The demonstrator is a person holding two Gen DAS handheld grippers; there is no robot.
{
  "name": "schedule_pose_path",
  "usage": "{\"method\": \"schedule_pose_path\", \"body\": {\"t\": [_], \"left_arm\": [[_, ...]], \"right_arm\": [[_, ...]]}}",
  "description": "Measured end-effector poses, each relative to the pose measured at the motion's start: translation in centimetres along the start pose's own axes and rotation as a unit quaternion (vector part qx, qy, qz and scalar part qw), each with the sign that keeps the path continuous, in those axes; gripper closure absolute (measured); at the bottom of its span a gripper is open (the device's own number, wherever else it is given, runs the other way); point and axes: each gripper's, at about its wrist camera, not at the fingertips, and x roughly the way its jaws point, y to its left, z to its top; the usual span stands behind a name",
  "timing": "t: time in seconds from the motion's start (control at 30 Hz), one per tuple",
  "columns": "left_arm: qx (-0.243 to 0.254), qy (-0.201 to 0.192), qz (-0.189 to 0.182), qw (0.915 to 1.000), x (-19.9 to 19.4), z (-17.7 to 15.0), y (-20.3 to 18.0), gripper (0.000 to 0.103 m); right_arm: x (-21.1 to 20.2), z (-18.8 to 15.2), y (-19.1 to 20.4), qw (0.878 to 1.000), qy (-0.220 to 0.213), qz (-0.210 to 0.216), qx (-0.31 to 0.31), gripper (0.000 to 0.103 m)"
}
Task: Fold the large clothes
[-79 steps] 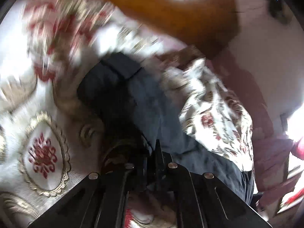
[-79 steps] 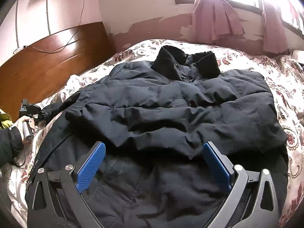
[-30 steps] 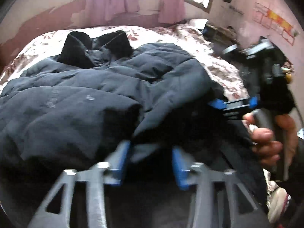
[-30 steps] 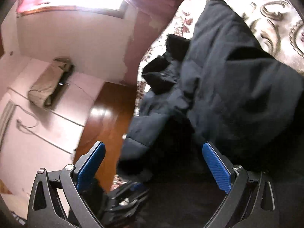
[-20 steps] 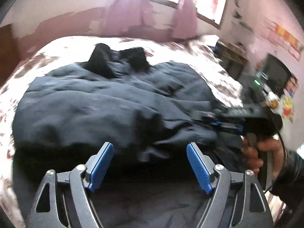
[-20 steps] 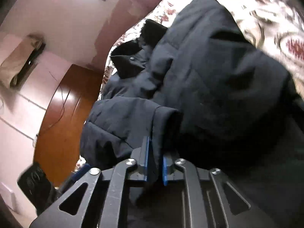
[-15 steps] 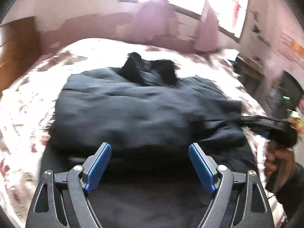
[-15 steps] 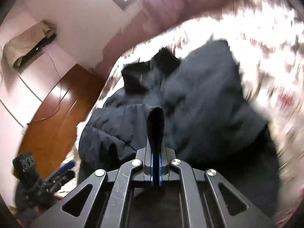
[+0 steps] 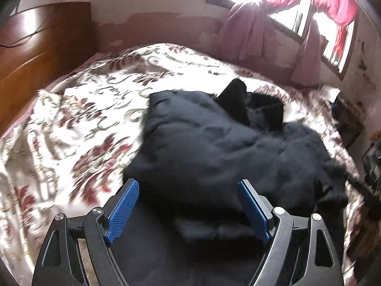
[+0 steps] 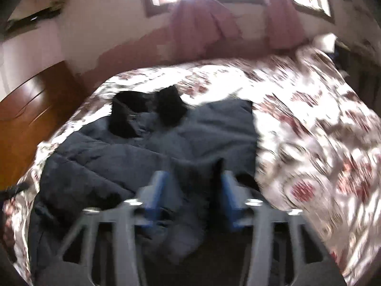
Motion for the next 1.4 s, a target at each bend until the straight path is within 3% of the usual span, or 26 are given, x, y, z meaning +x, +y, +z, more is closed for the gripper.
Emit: {"method": "schedule_pose_path", "body": {"t": [0.2, 0.4, 0.53, 0.67, 0.73, 0.83, 0.93, 1.0, 1.17, 1.4], "left_arm": [[0.032, 0.021, -0.028, 0.9989, 6.4, 2.3, -3.2, 0.018], [0.138, 0.029, 0.021, 0.9897, 10.1, -0.1, -5.6, 0.016], [0.155, 0.037, 0.038, 0.9864, 10.8, -0.8, -6.2, 0.015], [0.145, 0.063, 0.049, 0.9862, 11.2, -0.2, -6.1, 0.014], [0.123, 0.091, 0.042, 0.9874, 10.6, 0.7, -5.7, 0.014], [0.094, 0.125, 0.012, 0.9876, 9.5, 2.4, -5.3, 0.014], [0.091, 0.131, -0.010, 0.9872, 9.0, 5.1, -5.4, 0.014], [0.095, 0.132, -0.008, 0.9866, 9.5, 6.8, -5.8, 0.014], [0.087, 0.133, -0.003, 0.9873, 12.5, 12.6, -7.3, 0.014], [0.038, 0.141, -0.008, 0.9893, 18.8, 19.3, -8.9, 0.014]], "right_arm": [[2.7, -0.4, 5.2, 0.988, 0.019, 0.043, -0.149, 0.046], [6.3, -2.1, 4.3, 0.971, 0.053, -0.020, -0.230, 0.044], [6.8, -2.4, 1.9, 0.984, 0.077, 0.018, -0.158, 0.042], [7.2, -2.6, 3.2, 0.981, 0.085, -0.015, -0.176, 0.038], [6.6, -2.0, 2.9, 0.981, 0.103, -0.009, -0.162, 0.037], [4.6, -0.2, 1.6, 0.984, 0.140, 0.022, -0.108, 0.034], [3.3, 2.3, 0.3, 0.984, 0.145, 0.057, -0.081, 0.024], [3.7, 4.7, -0.3, 0.984, 0.151, 0.058, -0.073, 0.023], [7.9, 10.1, -1.2, 0.980, 0.182, 0.075, -0.020, 0.023], [18.3, 16.8, 0.0, 0.974, 0.205, 0.095, 0.014, 0.023]]}}
